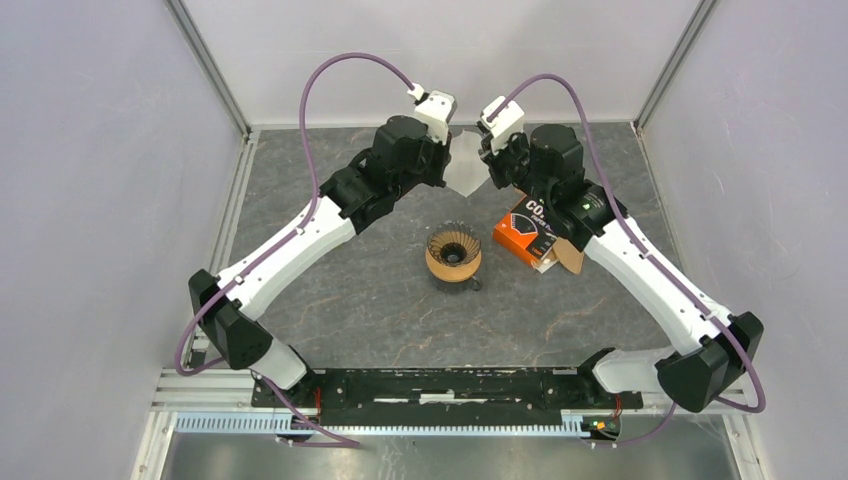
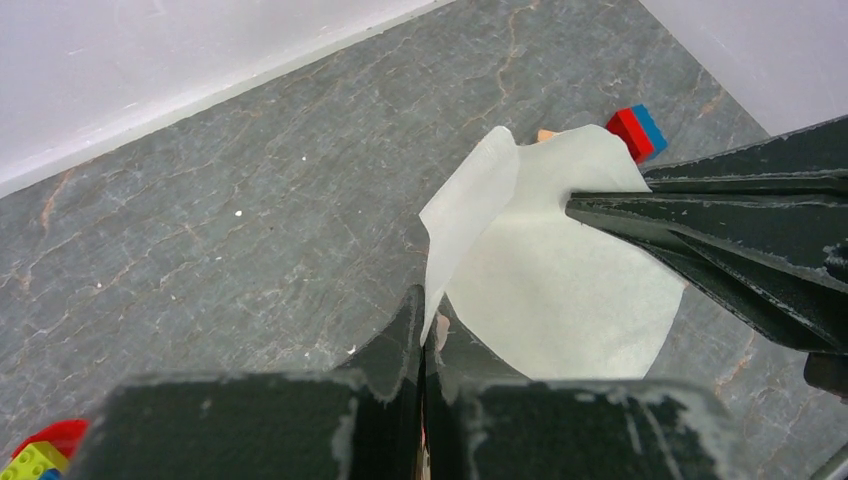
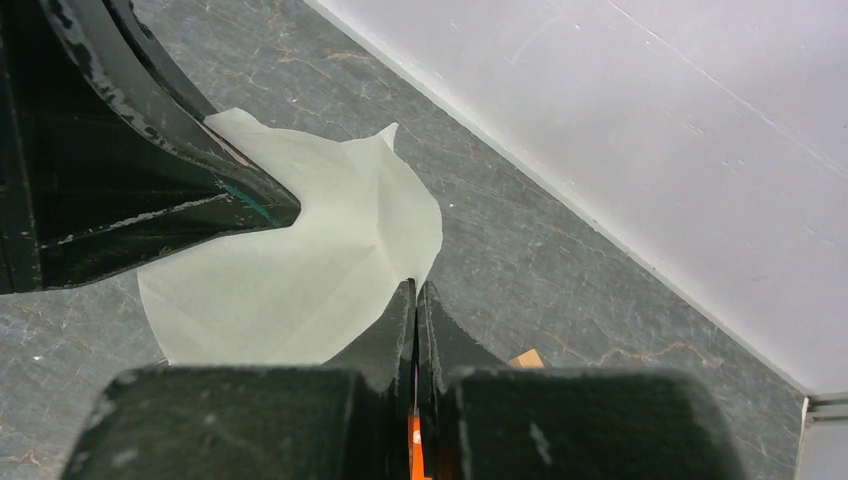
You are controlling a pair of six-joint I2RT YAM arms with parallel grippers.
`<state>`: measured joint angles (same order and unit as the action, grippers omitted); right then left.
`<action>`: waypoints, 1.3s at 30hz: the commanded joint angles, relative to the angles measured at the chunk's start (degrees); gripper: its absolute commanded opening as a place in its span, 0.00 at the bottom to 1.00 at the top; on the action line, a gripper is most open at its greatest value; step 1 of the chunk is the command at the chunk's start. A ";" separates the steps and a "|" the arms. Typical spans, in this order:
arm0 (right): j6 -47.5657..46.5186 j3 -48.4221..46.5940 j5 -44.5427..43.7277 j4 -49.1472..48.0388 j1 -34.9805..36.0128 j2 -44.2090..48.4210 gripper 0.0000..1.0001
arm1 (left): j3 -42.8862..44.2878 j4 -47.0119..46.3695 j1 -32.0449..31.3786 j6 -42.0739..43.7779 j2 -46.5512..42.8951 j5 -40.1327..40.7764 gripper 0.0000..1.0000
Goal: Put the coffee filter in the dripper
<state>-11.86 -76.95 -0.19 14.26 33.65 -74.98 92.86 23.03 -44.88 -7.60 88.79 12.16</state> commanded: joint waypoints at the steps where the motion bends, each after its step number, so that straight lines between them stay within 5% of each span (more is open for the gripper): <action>1: -1.40 0.81 1.55 -1.96 -0.08 2.20 0.02 | -0.77 -3.11 -0.38 3.20 -2.61 -1.58 0.02; 12: -1.72 2.56 7.05 -2.57 -1.04 3.23 0.01 | -1.74 -3.35 -0.38 4.08 -3.86 -1.83 0.02; 15: -1.68 2.66 11.10 -2.32 -1.26 3.63 0.11 | -1.36 -1.35 -0.33 4.00 -4.38 -5.29 0.02; 18: -2.47 3.37 16.17 -1.73 -1.44 4.49 0.39 | -1.12 1.93 -0.37 3.34 -4.85 -9.40 0.02; 22: -4.39 4.34 19.31 0.41 -1.48 6.15 0.59 | -1.33 6.73 -0.34 3.69 -6.06 -10.87 0.02; 30: -9.57 4.18 28.74 7.39 -3.50 10.34 0.76 | 0.68 18.02 -0.38 4.26 -4.76 -19.23 0.02; 39: -8.29 4.58 34.40 9.38 -11.12 14.03 0.77 | 6.58 28.07 -0.35 5.10 1.58 -22.23 0.02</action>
<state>-20.47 -72.58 30.61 22.92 24.99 -61.82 94.87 45.36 -45.08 -5.87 86.70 -7.07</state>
